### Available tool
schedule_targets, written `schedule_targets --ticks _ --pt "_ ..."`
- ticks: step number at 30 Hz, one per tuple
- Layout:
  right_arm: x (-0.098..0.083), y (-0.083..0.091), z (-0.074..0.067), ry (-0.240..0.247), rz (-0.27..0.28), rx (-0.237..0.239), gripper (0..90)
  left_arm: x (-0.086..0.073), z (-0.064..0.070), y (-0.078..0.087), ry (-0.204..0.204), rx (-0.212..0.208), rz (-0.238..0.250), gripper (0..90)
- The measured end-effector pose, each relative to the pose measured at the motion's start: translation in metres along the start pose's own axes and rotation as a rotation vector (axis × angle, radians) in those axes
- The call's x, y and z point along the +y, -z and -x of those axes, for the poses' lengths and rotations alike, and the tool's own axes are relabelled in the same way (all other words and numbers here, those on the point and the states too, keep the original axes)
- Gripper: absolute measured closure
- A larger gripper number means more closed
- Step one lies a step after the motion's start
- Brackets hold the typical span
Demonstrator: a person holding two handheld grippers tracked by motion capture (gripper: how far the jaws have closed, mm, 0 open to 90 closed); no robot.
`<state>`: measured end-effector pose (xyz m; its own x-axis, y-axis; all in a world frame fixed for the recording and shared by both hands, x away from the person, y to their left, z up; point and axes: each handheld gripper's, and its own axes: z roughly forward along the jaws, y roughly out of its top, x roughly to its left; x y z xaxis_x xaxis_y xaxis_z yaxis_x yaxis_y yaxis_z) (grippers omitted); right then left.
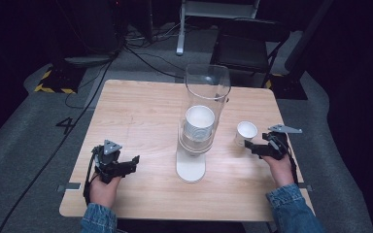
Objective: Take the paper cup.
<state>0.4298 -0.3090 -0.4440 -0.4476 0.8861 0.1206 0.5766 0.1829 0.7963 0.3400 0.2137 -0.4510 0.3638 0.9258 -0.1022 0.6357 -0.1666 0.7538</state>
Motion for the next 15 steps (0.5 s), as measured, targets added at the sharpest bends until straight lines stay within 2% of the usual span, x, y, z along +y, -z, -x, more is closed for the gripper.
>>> schedule_targets --ticks 5,8,15 --pt "0.000 0.020 0.001 -0.001 0.053 0.032 7.9 0.001 -0.004 0.002 -0.006 0.000 -0.003 17.8" --pt "-0.002 0.032 0.001 0.005 0.067 0.048 7.8 0.002 -0.006 0.002 0.002 -0.004 -0.001 17.8" --pt "-0.007 0.058 -0.002 0.031 0.075 0.080 6.8 0.004 -0.005 -0.001 -0.010 -0.011 -0.012 17.7"
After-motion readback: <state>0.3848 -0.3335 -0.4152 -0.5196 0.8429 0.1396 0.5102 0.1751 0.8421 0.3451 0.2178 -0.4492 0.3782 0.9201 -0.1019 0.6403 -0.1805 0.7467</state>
